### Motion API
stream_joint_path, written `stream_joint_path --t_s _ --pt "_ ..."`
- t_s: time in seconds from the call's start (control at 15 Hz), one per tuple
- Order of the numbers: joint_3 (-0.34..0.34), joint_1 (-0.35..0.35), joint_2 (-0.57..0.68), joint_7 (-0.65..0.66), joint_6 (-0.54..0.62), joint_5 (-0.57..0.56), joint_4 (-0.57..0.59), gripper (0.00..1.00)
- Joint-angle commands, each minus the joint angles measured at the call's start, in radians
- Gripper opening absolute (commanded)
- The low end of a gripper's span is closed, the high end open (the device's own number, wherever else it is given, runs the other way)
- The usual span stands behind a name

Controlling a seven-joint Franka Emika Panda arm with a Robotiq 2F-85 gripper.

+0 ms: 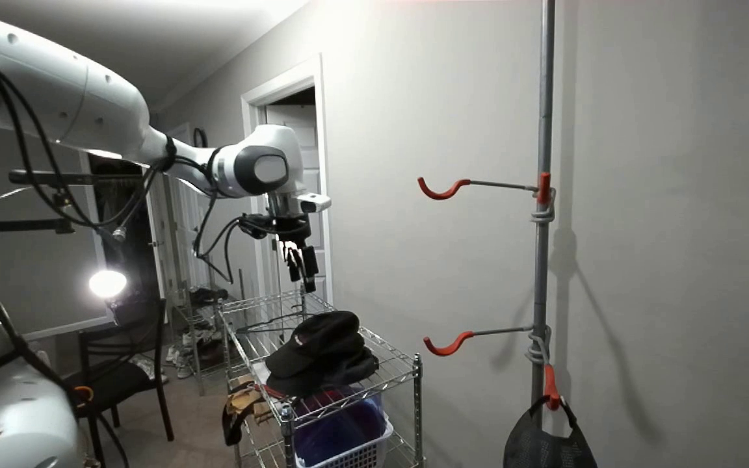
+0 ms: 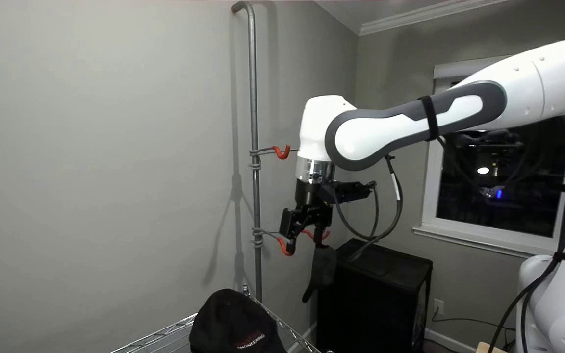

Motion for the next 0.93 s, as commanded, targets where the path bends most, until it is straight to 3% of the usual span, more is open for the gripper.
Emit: stream_joint_path --t_s 0.0,0.53,0.87 --pt "-0.05 -0.079 -0.137 -0.018 0.03 0.032 -0.146 1.0" --pt "-0.241 -0.254 -0.115 -0.209 0.099 0.009 -0.199 1.0" --pt "-0.363 -0.343 0.006 -0.36 0.263 0.004 -0.197 1.0"
